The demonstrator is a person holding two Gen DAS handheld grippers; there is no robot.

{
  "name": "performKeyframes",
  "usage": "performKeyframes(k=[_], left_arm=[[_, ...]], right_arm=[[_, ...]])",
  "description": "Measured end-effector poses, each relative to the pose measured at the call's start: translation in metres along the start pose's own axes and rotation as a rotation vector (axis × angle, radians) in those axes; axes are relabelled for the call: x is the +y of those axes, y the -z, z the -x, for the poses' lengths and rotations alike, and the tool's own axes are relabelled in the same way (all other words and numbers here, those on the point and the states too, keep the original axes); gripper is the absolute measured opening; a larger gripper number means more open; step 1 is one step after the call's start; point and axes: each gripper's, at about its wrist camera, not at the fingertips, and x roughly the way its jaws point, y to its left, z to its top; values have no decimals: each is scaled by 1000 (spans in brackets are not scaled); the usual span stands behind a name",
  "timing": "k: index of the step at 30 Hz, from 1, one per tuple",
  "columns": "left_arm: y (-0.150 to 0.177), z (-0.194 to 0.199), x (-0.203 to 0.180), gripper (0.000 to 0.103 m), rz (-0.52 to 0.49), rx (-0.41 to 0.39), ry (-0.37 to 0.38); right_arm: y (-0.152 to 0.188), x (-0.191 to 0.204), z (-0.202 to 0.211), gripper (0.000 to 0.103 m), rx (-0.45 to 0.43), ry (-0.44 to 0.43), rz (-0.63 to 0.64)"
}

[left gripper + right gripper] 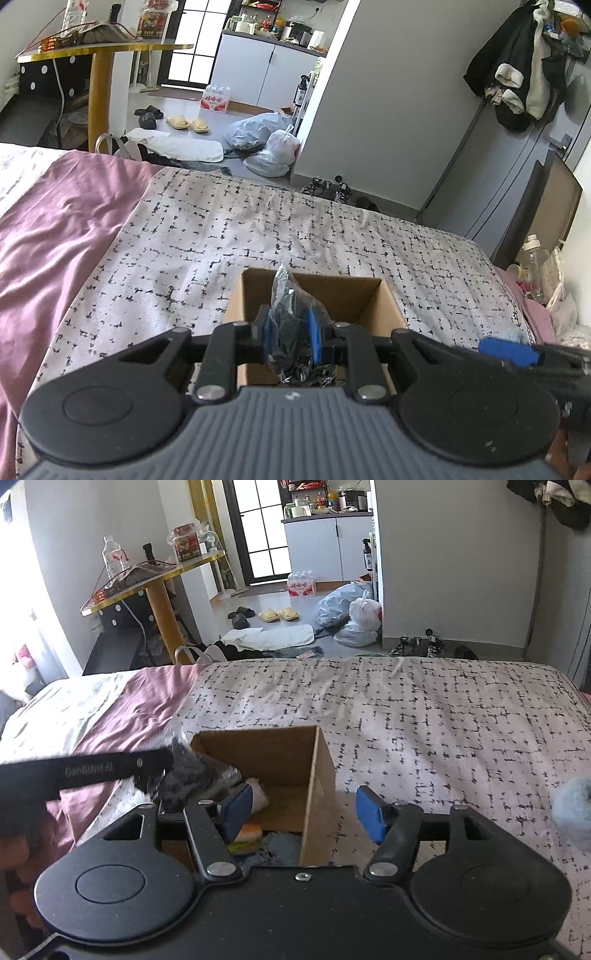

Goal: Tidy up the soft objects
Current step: 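Open both tools to drop the bag and tissue into the box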

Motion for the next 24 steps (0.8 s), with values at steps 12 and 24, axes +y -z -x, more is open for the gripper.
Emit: performKeyframes(k=[12,24], left_arm=[[-7,4,-21,38,-38,21,-32],[9,31,-51,65,-115,51,-59]], right_arm=[[17,-33,33,62,-7,27,-92],[25,-62,65,74,-41,-3,-154]])
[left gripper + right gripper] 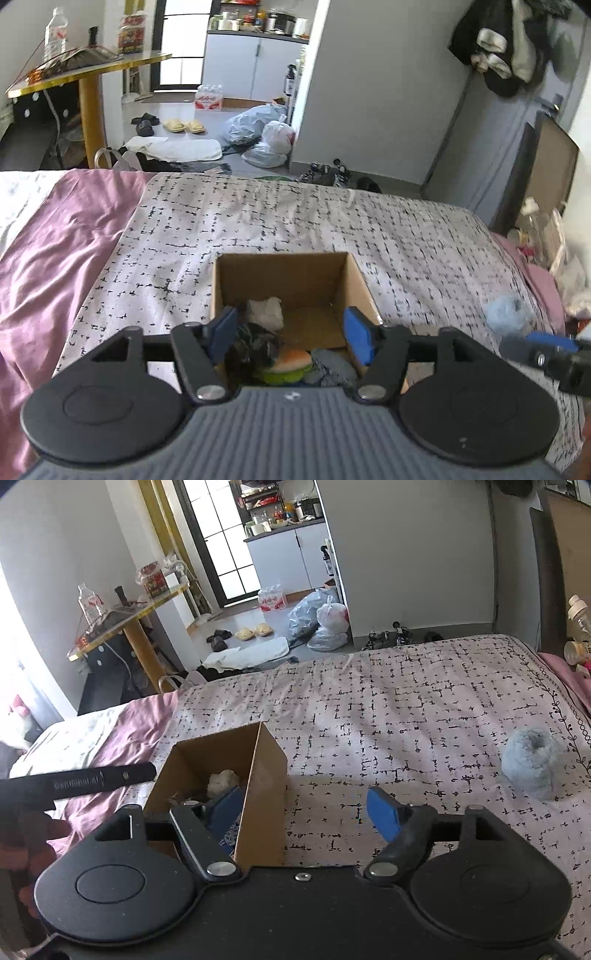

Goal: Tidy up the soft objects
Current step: 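Open both tools to drop the bag and tissue into the box, then move both tools toward the fluffy light-blue plush on the bed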

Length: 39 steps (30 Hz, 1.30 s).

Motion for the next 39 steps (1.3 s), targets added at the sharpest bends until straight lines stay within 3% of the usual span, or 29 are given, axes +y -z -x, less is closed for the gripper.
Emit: performKeyframes(k=[4,7,13,19,28,39], left_arm=[[2,13,-13,67,-25,12,-30],[3,25,-22,68,-41,0,-31],[8,42,-43,88,-107,-15,-47],[17,53,-62,103,-180,-20,6],[17,55,-86,103,-219,-32,20],[16,31,-113,103,-239,18,67]], right_arm=[[-1,-7,10,75,-8,-22,-5],[-3,-13,19,83,-25,-46,-7],[-7,-23,37,92,-52,-79,3],[-8,-33,48,100,-56,-80,8],[-3,-56,57,103,-68,-75,-26],[9,-97,56,103,-71,-35,-100]])
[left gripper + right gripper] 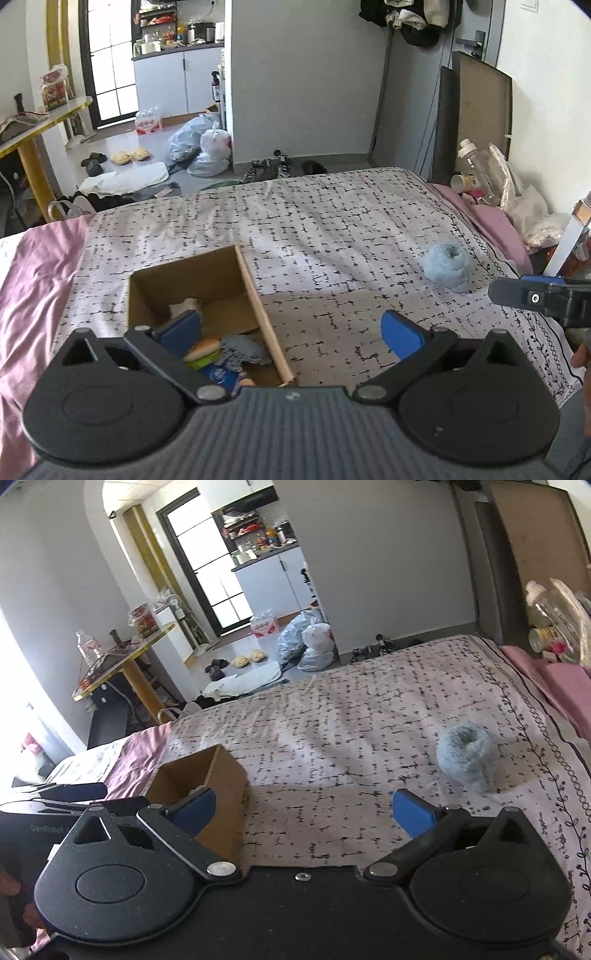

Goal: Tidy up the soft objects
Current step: 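Move both tools toward the fluffy light-blue plush on the bed, then close the right tool on the fluffy light-blue plush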

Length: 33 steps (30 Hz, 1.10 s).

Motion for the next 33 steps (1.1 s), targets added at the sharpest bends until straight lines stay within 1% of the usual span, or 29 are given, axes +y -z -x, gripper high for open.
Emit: performKeyframes(k=[7,10,13,19,20,24,27,28,30,33], left_arm=[[-10,-23,-17,103,-14,8,15],[-15,-35,-24,103,-32,16,39],[-20,-48,-32,103,-37,27,45],[-32,-77,-49,103,-32,52,71],[-34,-82,-52,103,-31,53,73],[-43,-104,-65,103,-45,57,60],[-47,-120,-74,103,-65,61,52],[-48,-125,-78,103,-76,63,58],[-49,-137,-84,103,-85,70,75],[-50,-157,-92,100,-77,101,104]], right_arm=[[2,-31,-7,103,-13,38,-52],[3,-46,-11,103,-12,57,-65],[3,-60,-15,99,-18,82,-80],[-3,-91,-27,85,-19,125,-138],[-4,-96,-28,81,-19,131,-147],[-9,-116,-39,69,-7,157,-181],[-12,-129,-47,64,-3,176,-199],[-14,-134,-51,63,-3,181,-207],[-16,-142,-56,57,1,191,-217],[-19,-155,-65,54,10,209,-235]])
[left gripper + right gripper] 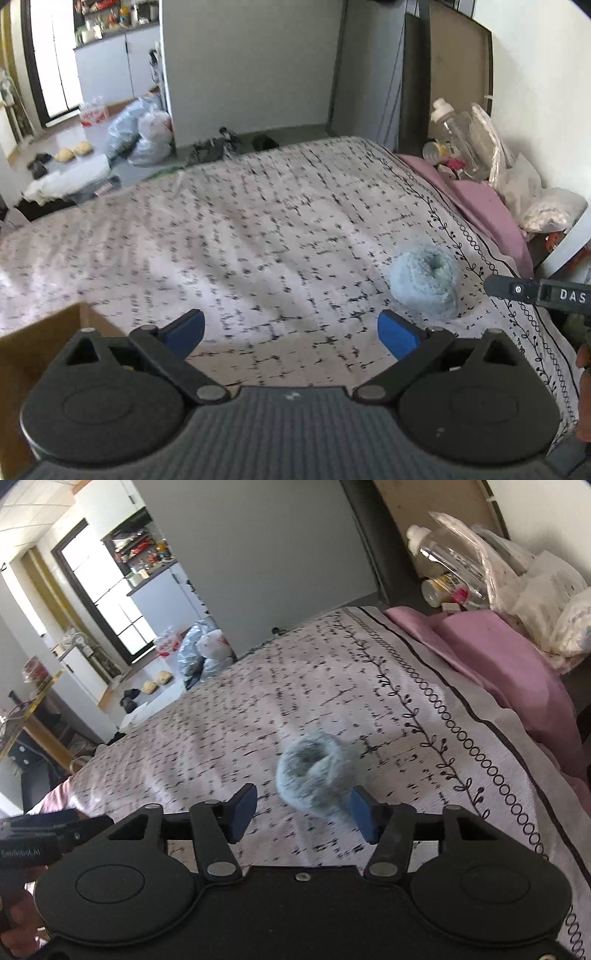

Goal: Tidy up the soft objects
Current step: 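Close the right tool on the fluffy light-blue plush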

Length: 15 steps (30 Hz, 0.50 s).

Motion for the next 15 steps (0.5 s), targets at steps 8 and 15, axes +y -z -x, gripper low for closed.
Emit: performKeyframes(k=[8,15], left_arm=[[-17,-35,-22,83,-25,-17,77],[-33,-71,-48,60,-28,-29,162]], right_arm=[[-13,-16,-24,48,34,26,-22],[-19,-23,-43,45,58,40,-24]])
